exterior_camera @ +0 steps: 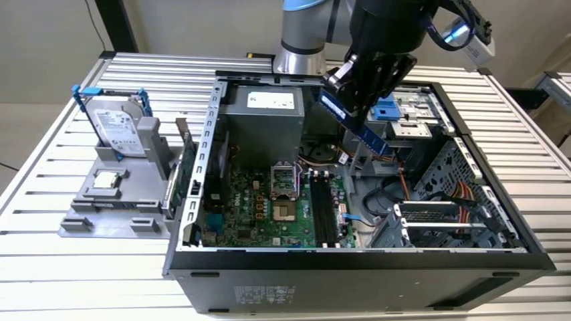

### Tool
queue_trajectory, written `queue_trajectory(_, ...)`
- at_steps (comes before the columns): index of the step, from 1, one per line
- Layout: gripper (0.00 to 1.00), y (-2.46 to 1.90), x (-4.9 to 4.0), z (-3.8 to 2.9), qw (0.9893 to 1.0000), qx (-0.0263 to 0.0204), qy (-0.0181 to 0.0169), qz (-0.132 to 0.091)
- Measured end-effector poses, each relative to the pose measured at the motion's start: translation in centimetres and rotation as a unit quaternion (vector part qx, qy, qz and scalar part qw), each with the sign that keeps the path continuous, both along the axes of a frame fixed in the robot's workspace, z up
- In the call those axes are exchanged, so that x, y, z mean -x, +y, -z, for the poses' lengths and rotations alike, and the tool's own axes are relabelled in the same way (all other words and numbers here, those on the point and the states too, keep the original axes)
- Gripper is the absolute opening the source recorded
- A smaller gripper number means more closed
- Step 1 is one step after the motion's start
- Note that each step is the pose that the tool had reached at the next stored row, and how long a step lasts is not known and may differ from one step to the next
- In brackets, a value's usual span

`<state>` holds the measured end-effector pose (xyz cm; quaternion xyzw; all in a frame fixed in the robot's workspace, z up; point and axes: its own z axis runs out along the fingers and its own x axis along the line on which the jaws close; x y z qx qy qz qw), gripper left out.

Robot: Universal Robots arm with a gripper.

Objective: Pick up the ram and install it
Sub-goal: 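Insert the ram into the slot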

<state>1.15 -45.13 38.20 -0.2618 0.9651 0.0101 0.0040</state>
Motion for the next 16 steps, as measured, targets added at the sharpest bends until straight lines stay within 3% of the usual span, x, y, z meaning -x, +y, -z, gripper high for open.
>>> queue_trajectory(9,0.0,0.0,0.0,0.03,0.999,0.0,0.0,0.045)
queue_trajectory(16,0.0,0.0,0.0,0.06,0.9965,0.0,0.0,0.083)
